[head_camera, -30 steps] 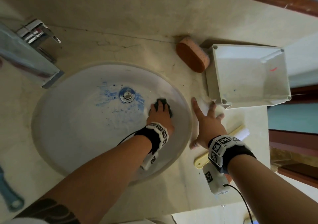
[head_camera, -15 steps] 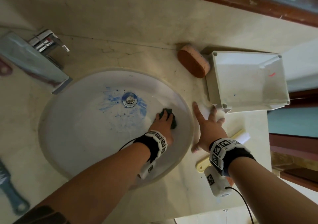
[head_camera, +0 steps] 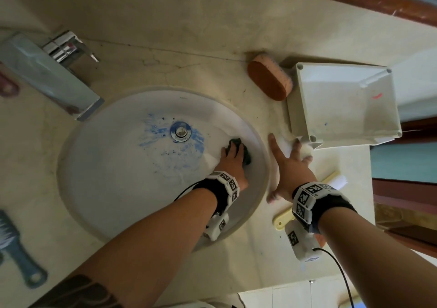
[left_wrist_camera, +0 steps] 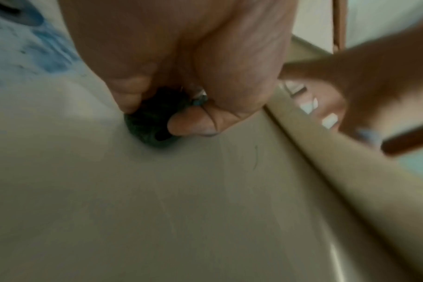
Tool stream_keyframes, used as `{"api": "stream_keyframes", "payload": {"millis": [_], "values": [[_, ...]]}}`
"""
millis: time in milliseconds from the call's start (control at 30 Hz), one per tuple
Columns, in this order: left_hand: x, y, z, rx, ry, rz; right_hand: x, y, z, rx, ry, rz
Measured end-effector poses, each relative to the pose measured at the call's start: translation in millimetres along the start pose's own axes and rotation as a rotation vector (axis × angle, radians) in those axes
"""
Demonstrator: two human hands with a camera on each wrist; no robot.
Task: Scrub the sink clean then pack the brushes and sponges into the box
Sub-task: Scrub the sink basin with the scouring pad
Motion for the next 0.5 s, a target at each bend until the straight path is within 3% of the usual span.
{"api": "stream_keyframes", "payload": {"millis": [67, 267, 400, 500], "values": [[-5.2, -8.5, -10.8, 0.155, -0.022, -0.016, 1.2, 0.3, 1.0, -0.005, -0.001, 0.012], [-34.6, -41.9, -46.1, 0.266, -0.047, -0.185, -0.1, 0.3, 2.4, -0.027, 0.005, 0.032], [-44.3, -33.7, -46.6, 0.231, -0.054, -0.309, -2.5, 0.4, 0.3, -0.022, 0.011, 0.022], [-55.7, -5.4, -47.0, 0.129, -0.077, -0.259, -11.1, 2.5, -3.0, -0.032, 0.017, 0.019]]}}
Point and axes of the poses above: each hand's wrist, its own x-axis towards the middle knuckle, its own y-axis out of the back of the hand, z = x × y, the point moved 10 cm from there along x, towards the middle knuckle, and after that the axes turned 6 degrees about -x, right-handed, at the moved point
